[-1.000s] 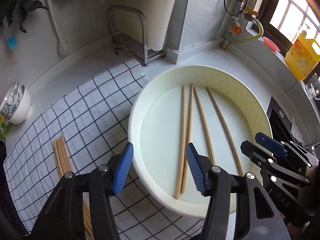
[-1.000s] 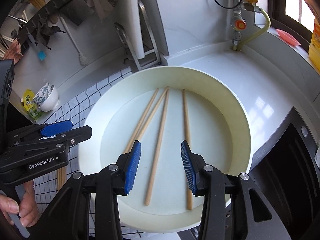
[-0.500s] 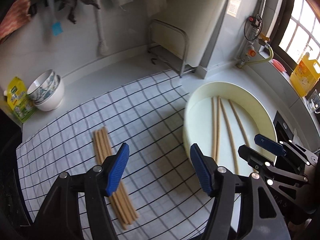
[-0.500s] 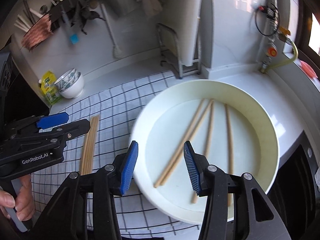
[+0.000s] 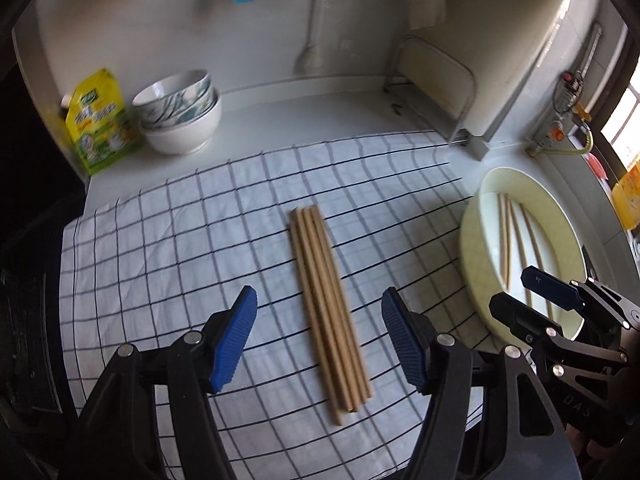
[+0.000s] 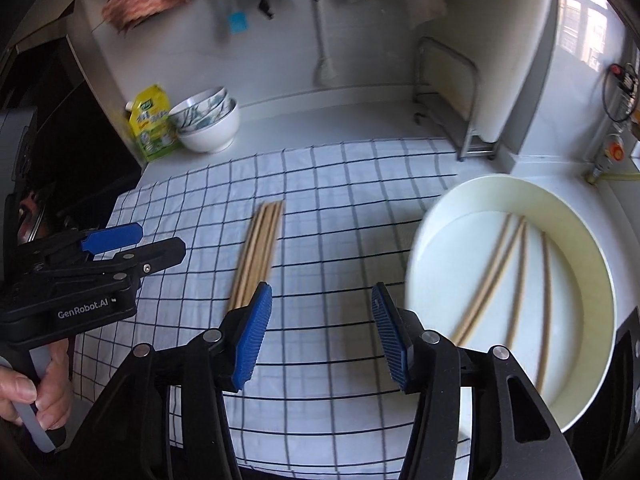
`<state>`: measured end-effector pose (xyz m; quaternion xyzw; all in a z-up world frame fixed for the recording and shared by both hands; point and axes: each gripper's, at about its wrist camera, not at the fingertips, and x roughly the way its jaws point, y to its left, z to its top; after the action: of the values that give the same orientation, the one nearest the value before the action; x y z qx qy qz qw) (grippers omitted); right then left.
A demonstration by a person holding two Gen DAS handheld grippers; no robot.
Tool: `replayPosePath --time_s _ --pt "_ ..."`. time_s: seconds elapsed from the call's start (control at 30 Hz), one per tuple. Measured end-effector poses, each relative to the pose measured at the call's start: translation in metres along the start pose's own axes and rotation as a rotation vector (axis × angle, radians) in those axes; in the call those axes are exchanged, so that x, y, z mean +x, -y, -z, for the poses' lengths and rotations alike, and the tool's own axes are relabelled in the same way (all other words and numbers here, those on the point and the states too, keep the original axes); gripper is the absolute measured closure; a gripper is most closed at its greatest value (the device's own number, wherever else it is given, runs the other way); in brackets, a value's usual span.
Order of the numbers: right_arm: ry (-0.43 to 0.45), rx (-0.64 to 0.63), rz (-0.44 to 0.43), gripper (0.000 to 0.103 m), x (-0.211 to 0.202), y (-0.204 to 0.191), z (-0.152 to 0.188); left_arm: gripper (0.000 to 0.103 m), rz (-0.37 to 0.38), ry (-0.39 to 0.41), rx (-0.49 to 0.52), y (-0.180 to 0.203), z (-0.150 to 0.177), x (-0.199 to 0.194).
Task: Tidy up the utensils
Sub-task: 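Move both open tools back over the remaining chopsticks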
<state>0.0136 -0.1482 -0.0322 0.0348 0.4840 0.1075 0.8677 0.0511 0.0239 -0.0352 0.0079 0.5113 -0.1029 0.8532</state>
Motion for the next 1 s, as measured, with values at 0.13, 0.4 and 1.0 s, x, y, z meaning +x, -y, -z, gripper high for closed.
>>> replayPosePath --time_s 0.13,0.4,1.0 --pt "-0.045 -0.019 -0.019 0.053 0.02 -0.02 0.005 0.036 -0.02 -0.036 -0.045 -0.028 0.013 0.011" --pt "-0.128 -0.012 -0.027 0.052 0.069 -0.039 0.02 0.035 -0.061 -0.08 -0.096 -0.065 0.035 0.032" --pt "-0.129 -0.034 0.054 0.048 0.117 -0.045 0.042 0.03 -0.047 -0.099 -0.061 -0.067 0.058 0.072"
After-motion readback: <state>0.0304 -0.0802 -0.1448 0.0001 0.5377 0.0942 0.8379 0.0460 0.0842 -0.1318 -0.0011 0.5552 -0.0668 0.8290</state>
